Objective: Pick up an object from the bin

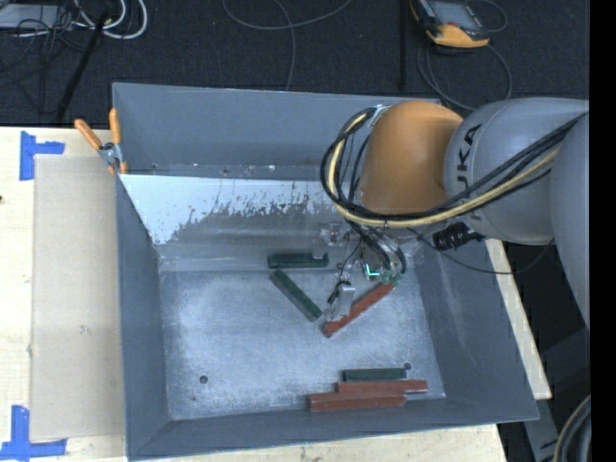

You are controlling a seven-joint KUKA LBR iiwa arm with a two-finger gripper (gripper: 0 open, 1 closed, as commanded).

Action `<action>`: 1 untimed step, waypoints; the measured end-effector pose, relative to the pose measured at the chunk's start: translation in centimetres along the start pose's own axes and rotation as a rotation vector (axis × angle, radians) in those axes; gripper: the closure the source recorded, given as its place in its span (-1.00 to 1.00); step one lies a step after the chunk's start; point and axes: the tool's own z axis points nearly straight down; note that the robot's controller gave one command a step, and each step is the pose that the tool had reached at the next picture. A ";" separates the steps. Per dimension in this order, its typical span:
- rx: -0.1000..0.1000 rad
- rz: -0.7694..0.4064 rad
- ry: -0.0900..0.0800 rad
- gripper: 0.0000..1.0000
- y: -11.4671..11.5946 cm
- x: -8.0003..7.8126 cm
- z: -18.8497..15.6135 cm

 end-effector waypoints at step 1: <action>0.001 -0.110 0.002 -1.00 -4.8 4.6 6.9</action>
Offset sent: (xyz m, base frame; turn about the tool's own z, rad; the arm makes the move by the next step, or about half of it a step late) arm -0.0427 -0.0463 -0.0641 -0.1135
